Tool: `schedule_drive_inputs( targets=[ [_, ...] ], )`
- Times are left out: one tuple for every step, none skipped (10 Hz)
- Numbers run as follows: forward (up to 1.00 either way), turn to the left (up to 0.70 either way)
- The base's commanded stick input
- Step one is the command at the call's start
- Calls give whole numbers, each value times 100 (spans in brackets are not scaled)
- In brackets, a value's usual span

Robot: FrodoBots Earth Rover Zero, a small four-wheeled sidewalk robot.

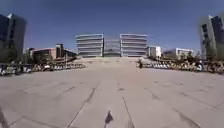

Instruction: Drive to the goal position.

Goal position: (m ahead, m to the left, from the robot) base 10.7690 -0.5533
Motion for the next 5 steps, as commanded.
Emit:
schedule_drive_inputs(
  targets=[
    [70, 0],
    [70, 0],
    [70, 0],
    [70, 0],
    [70, 0]
  ],
)
